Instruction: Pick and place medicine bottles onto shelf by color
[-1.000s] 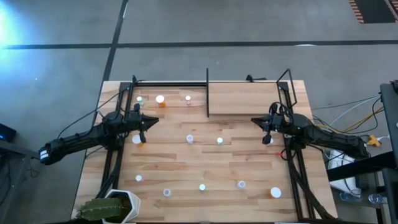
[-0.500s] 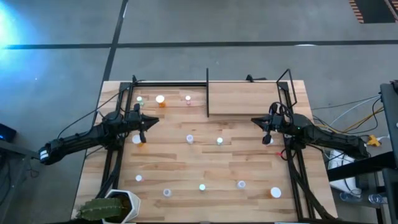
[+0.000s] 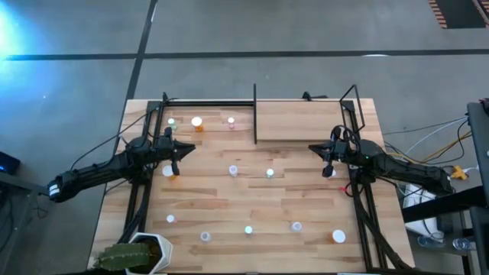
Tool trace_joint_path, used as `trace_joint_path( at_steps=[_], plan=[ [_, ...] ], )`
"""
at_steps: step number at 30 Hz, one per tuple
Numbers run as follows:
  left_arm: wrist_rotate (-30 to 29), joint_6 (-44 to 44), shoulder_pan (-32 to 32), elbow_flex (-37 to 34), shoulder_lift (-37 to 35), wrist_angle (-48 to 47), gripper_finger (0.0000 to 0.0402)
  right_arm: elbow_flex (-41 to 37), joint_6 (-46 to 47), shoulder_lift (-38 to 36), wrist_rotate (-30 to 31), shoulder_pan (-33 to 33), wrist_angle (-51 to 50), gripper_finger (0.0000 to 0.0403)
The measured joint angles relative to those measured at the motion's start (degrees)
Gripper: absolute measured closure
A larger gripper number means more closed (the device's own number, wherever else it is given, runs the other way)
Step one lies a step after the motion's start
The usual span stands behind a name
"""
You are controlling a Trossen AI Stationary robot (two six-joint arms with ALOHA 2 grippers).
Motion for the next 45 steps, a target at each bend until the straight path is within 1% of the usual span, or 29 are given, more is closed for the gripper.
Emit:
trace_joint_path(
  at_steps=[6, 7, 9, 14, 16, 18, 22, 25, 28, 32, 37, 41, 45],
  plan=[
    [0.0, -0.4, 0.0, 0.0, 0.0, 0.2, 0.0378, 0.0, 0.0, 0.0, 0.0, 0.0, 0.0, 0.0390],
    [0.1, -2.4, 0.0, 0.0, 0.0, 0.7, 0.0378, 0.0, 0.1, 0.0, 0.0, 0.0, 0.0, 0.0390],
    [0.1, -9.2, 0.0, 0.0, 0.0, 2.8, 0.0378, 0.0, 0.0, 0.0, 0.0, 0.0, 0.0, 0.0390],
    [-0.1, -24.8, 0.0, 0.0, 0.0, 12.8, 0.0378, 0.0, 0.0, 0.0, 0.0, 0.0, 0.0, 0.0390],
    [0.4, -27.1, 0.0, 0.0, 0.1, 16.5, 0.0378, 0.0, 0.1, 0.0, 0.0, 0.0, 0.0, 0.0390],
    [1.5, -27.2, -0.1, 0.0, 0.1, 19.1, 0.0378, 0.0, 0.0, 0.0, 0.0, 0.0, 0.0, 0.0390],
    [1.7, -25.6, -0.1, 0.7, 1.8, 23.7, 0.0378, 0.0, 0.1, 0.0, 0.0, 0.0, 0.0, 0.0390],
    [5.1, -20.7, -0.9, 4.5, 4.3, 24.9, 0.0378, 0.0, 0.1, 0.0, 0.0, 0.0, 0.0, 0.0390],
    [5.3, -19.2, -1.7, 9.0, 8.6, 24.6, 0.0378, 0.0, 0.0, 0.0, 0.0, 0.0, 0.0, 0.0390],
    [8.5, -16.0, -3.0, 15.4, 16.5, 23.3, 0.0378, 0.0, 0.0, 0.0, 0.0, 0.0, 0.0, 0.0390],
    [11.2, -10.8, -3.7, 23.0, 26.5, 13.3, 0.0378, 0.0, 0.0, 0.0, 0.0, 0.0, 0.0, 0.0390],
    [11.3, -5.5, -4.2, 29.0, 35.5, 5.4, 0.0378, 0.0, 0.0, 0.0, 0.0, 0.0, 0.0, 0.0390],
    [12.0, 1.2, -6.2, 37.2, 44.1, 0.5, 0.0378, 0.0, 0.0, 0.0, 0.0, 0.0, 0.0, 0.0390]
  ],
)
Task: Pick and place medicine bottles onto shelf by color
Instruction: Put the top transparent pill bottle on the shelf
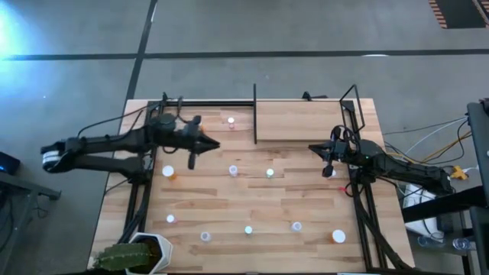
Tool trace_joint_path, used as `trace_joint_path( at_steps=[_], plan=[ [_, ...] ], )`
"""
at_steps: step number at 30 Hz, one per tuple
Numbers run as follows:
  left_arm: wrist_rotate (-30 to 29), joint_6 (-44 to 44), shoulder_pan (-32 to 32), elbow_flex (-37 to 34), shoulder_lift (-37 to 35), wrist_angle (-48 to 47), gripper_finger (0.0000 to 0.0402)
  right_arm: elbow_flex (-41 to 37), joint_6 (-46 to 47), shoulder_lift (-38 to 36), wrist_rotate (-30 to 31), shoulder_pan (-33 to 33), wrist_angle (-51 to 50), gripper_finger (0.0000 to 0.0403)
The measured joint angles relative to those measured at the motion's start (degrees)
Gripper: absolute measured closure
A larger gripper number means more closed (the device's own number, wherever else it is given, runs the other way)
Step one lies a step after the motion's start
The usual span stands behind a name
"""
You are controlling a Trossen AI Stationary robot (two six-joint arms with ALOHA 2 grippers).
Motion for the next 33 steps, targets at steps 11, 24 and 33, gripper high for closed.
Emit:
trace_joint_path(
  at_steps=[11, 24, 33],
  plan=[
    [0.0, 7.1, -5.9, 25.9, 19.0, -31.7, 0.0378, 0.0, -0.1, 0.0, 0.0, 0.0, -0.4, 0.0390],
    [-6.1, 4.5, -7.7, 37.6, 32.4, -46.6, 0.0321, 0.0, -0.1, 0.0, 0.0, 0.0, -0.4, 0.0390],
    [-6.2, -3.0, -8.1, 39.4, 41.3, -49.9, 0.0195, 0.0, 0.0, 0.0, 0.0, 0.0, -0.4, 0.0390]
  ],
)
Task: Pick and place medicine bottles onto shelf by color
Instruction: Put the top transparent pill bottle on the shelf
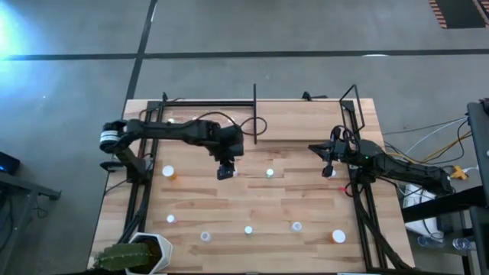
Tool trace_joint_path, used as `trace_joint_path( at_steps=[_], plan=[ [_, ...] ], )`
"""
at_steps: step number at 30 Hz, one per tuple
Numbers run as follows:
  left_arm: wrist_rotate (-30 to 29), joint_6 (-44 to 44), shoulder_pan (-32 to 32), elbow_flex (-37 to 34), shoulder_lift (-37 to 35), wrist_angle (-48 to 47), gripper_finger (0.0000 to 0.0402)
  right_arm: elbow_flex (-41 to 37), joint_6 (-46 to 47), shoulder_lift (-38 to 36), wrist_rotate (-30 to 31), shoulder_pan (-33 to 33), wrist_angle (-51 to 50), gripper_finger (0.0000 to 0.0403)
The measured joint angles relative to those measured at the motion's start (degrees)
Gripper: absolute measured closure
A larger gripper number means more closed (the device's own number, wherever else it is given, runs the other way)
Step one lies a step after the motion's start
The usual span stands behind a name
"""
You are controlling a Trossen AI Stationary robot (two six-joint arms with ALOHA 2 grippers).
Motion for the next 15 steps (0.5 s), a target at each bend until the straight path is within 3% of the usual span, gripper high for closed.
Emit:
trace_joint_path(
  at_steps=[6, 15],
  plan=[
    [-6.0, 2.8, -1.5, -0.5, 1.9, 0.0, 0.0139, 0.0, 0.0, 0.0, 0.0, 0.0, 0.0, 0.0390],
    [-8.6, 5.8, -3.4, -2.0, 5.0, 3.5, 0.0132, 0.0, 0.0, 0.0, 0.0, 0.0, 0.0, 0.0390]
  ],
)
